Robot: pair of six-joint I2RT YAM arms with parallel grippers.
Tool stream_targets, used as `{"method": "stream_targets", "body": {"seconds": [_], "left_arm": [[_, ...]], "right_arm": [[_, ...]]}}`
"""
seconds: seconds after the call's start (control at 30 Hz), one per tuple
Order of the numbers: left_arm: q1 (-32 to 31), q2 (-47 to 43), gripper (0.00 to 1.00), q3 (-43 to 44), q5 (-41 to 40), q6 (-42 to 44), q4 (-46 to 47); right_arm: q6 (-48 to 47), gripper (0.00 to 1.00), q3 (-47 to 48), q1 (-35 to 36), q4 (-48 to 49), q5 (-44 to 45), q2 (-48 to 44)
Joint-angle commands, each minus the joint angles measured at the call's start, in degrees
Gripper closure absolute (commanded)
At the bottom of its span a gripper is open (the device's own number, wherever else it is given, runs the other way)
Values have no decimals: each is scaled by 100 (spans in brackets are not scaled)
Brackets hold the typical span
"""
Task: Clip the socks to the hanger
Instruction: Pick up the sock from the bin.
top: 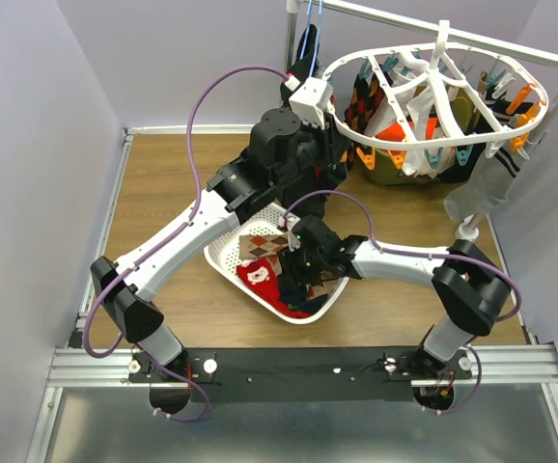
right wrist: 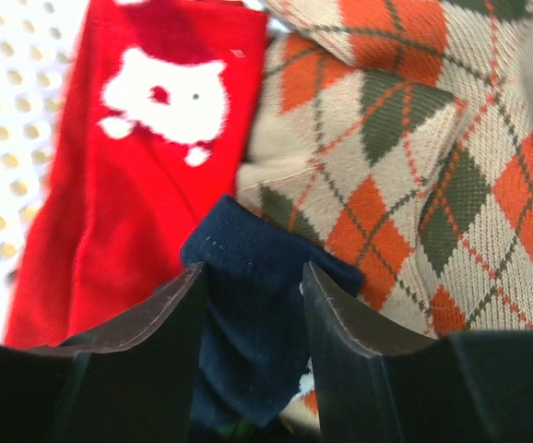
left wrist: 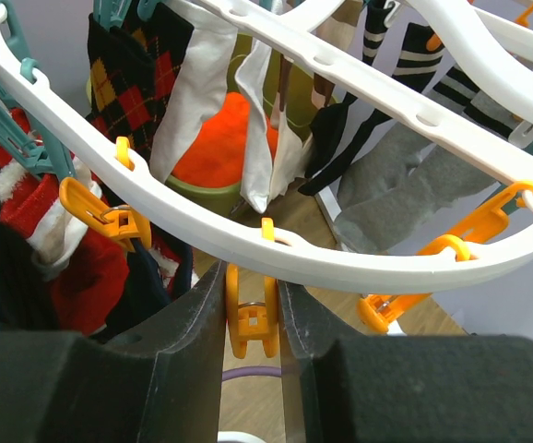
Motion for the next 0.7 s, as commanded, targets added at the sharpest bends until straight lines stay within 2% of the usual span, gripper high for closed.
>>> {"method": "stream_targets", "body": {"seconds": [0.0, 0.07, 0.1, 0.17, 0.2, 0.3, 0.53, 0.67], "left_arm": [[-22, 45, 100, -31, 10, -52, -212], [-22, 19, 100, -66, 2, -52, -212], [-22, 19, 100, -75, -16, -52, -212], [-22, 2, 100, -110, -16, -52, -203], [-22, 1, 100, -110, -16, -61, -212], [-22, 1, 100, -128, -7, -79, -194], [-22, -60, 100, -84, -51, -96, -212], [-22, -78, 100, -58, -95, -96, -265]], "right_arm": [[259, 52, 199, 136, -211, 777, 366], [277, 58, 155, 145, -281, 839, 367], [277, 67, 129, 136, -273, 831, 332], [251, 75, 85, 145, -211, 779, 139], [189, 85, 76, 136, -194, 743, 86], [75, 99, 146, 145, -272, 646, -63], [48, 99, 15, 136, -71, 874, -967], [-110, 99, -196, 145, 245, 1593, -1846]]}}
